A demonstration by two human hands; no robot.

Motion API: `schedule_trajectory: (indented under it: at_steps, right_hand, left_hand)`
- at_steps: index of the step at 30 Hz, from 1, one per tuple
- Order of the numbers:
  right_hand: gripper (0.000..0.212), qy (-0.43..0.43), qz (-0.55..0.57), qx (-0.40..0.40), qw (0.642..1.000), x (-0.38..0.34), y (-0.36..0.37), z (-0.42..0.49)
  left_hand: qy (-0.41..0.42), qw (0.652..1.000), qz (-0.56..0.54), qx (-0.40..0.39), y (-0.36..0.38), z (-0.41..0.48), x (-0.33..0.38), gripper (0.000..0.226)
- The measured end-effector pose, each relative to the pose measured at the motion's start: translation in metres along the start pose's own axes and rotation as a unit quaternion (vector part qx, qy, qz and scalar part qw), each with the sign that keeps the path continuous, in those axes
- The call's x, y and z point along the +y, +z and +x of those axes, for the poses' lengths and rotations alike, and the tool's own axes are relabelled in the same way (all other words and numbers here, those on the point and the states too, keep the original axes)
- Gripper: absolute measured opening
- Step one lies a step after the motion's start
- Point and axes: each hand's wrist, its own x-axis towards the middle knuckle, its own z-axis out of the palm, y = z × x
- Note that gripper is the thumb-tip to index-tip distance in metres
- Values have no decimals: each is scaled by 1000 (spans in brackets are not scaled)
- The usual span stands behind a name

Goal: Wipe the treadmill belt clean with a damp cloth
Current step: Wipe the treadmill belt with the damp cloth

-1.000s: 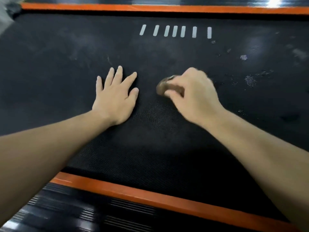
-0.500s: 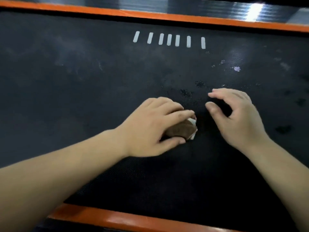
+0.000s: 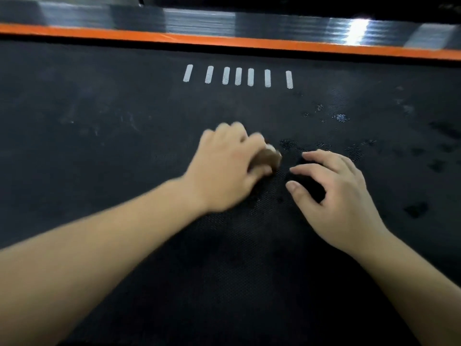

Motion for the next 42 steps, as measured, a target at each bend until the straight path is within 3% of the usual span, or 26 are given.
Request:
schedule_trajectory:
  at_steps: [3, 6, 8, 9, 11, 14, 16, 19, 21, 24, 27, 29, 32, 35, 38, 42]
  right_hand:
    - [48, -6, -20, -19, 1000, -3, 0, 6]
    - [53, -16, -40, -46, 998, -1, 1, 24]
    - [54, -17, -43, -54, 997, 2, 1, 33]
    - [55, -16, -39, -56, 998, 4, 0, 36]
    - [59, -25, -44, -69, 996, 8, -1, 37]
    - [63, -43, -77, -106, 991, 9, -3, 33]
    - [67, -34, -98, -131, 986, 7, -3, 31]
    - [71, -13, -141, -154, 978, 3, 0, 29]
    - [73, -1, -159, -163, 974, 1, 0, 29]
    - [77, 17, -170, -174, 970, -1, -2, 32]
    - [80, 36, -177, -170, 969, -3, -1, 34]
    - [81, 43, -172, -163, 971, -4, 0, 35]
    - [80, 38, -167, -157, 973, -3, 2, 33]
    - [80, 33, -162, -149, 975, -3, 2, 32]
    - [79, 37, -152, -150, 976, -2, 0, 32]
    - [79, 31, -145, -155, 977, -1, 0, 33]
  left_hand:
    - [39, 999, -16, -6, 1, 6, -12, 46]
    - [-103, 993, 53, -13, 13, 66, -47, 49]
    - [-202, 979, 25, -27, 16, 96, -62, 51]
    - [-213, 976, 16, -27, 19, 100, -61, 50]
    - [-147, 989, 15, -4, 20, 85, -43, 44]
    - [23, 999, -32, -1, 19, 42, -20, 45]
    - [42, 999, -12, -21, 17, 57, -33, 42]
    - [-100, 993, 64, -27, 25, 121, -62, 41]
    - [-172, 983, 44, -40, 31, 151, -72, 40]
    - [-182, 983, 8, -6, 35, 149, -62, 37]
    - [-82, 996, 13, 33, 40, 115, -38, 35]
    - [-61, 996, 52, 31, 38, 116, -36, 38]
    - [-175, 977, 117, -25, 38, 161, -54, 43]
    - [-251, 963, 85, -44, 40, 190, -67, 42]
    - [-207, 978, 28, -18, 41, 173, -43, 40]
    - [-33, 999, -6, 4, 46, 130, -17, 36]
